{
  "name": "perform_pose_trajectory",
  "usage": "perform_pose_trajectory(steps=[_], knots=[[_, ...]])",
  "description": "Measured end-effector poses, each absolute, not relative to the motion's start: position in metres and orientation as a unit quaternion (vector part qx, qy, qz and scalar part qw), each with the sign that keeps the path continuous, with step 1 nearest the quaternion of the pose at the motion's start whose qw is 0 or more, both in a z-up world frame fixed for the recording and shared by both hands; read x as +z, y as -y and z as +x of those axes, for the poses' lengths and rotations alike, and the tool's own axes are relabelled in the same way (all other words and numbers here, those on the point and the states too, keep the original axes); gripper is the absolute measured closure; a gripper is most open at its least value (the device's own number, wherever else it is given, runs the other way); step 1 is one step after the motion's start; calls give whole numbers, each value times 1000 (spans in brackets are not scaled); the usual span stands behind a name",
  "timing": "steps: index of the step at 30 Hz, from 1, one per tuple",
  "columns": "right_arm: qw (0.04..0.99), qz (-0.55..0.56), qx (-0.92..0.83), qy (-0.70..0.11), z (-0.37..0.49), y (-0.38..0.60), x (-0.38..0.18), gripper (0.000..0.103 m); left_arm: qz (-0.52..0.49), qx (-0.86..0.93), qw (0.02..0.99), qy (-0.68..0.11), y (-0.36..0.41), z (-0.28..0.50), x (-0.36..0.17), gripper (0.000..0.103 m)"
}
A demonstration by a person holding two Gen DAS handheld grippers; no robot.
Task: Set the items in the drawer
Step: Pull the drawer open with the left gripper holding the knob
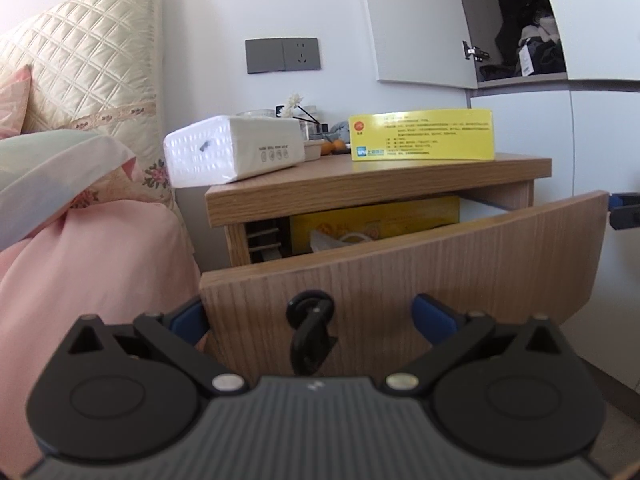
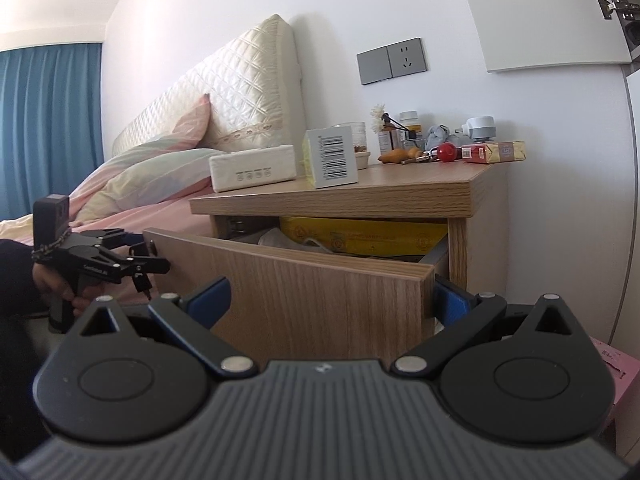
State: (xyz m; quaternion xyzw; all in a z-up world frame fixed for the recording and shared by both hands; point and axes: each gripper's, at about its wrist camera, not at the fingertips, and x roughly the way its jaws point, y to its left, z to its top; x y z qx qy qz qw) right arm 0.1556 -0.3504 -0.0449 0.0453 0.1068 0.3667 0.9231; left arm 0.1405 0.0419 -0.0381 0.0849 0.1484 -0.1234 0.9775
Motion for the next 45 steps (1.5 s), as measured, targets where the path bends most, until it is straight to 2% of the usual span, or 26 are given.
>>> perform_pose_trajectory(steps=[45], knots=[[910,19,398,-117,96,357,-40,0,116,-115,969,-186,-37,82,-30,0]])
